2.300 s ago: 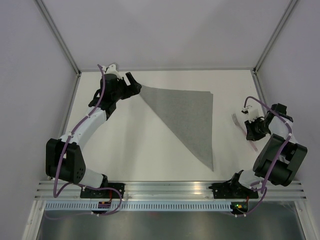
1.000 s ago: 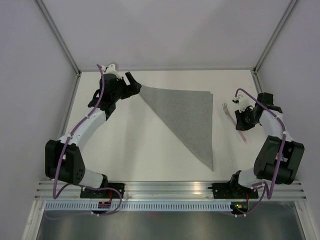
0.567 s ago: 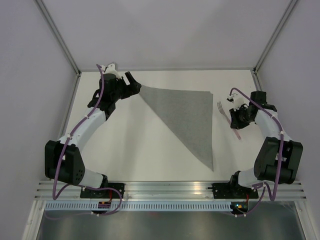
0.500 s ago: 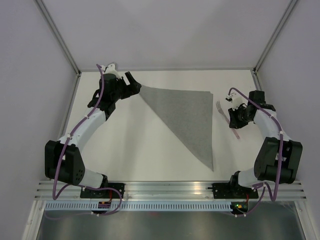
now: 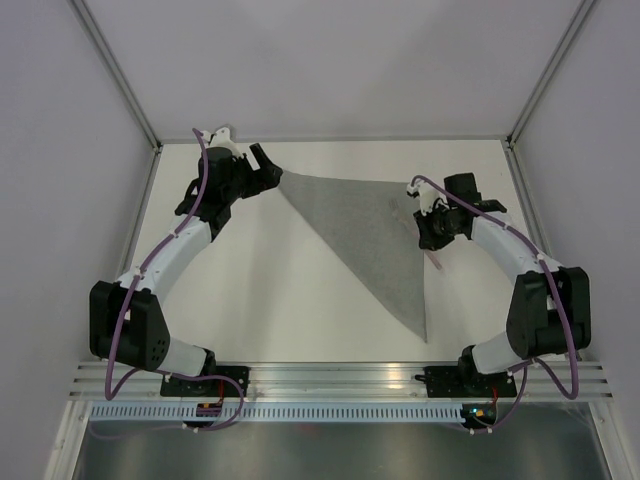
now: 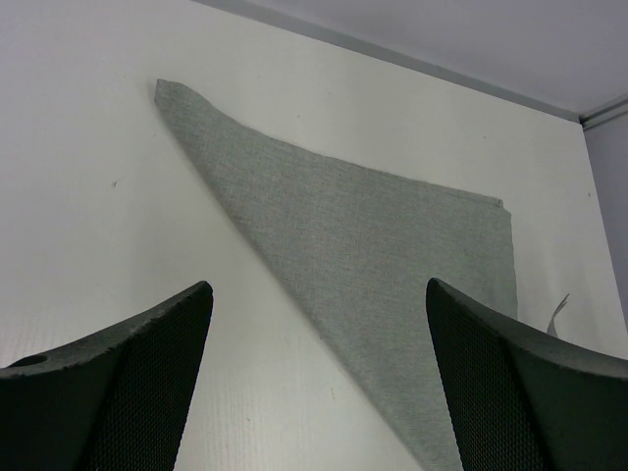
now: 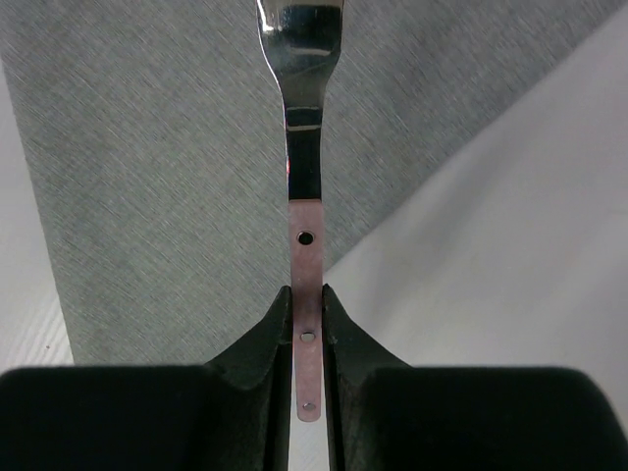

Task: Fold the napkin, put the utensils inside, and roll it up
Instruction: Place the fork on the napkin.

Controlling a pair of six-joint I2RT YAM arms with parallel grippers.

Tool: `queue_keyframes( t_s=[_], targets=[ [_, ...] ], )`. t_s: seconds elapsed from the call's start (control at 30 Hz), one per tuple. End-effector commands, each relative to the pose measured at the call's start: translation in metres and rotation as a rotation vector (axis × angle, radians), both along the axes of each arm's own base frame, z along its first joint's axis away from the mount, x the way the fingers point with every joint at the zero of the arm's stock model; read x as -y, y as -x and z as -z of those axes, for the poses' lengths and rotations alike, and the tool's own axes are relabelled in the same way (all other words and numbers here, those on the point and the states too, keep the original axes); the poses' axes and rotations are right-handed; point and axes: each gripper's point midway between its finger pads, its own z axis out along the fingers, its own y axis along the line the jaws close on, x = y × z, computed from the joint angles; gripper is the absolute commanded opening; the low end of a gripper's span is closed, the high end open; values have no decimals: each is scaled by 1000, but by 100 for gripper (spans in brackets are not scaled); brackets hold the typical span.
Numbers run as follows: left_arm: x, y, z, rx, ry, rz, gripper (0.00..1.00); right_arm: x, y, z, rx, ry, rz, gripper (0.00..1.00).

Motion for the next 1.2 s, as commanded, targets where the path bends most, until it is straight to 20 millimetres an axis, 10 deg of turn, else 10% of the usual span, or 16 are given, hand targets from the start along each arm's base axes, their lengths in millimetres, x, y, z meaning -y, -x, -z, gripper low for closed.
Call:
queue_keyframes(
  t_s=[0.0,0.67,1.17],
  targets=[
    [0,5,-18,40,26,3,93,-22,-32,-17,60,-18,36,1],
    [-5,14,-28,49,17,-1,94,-199,-64,1,-28,-108,-87,0],
    [-5,15,-25,38,6,0,94,-228,-63,37,-121,-103,-29,0]
  ],
)
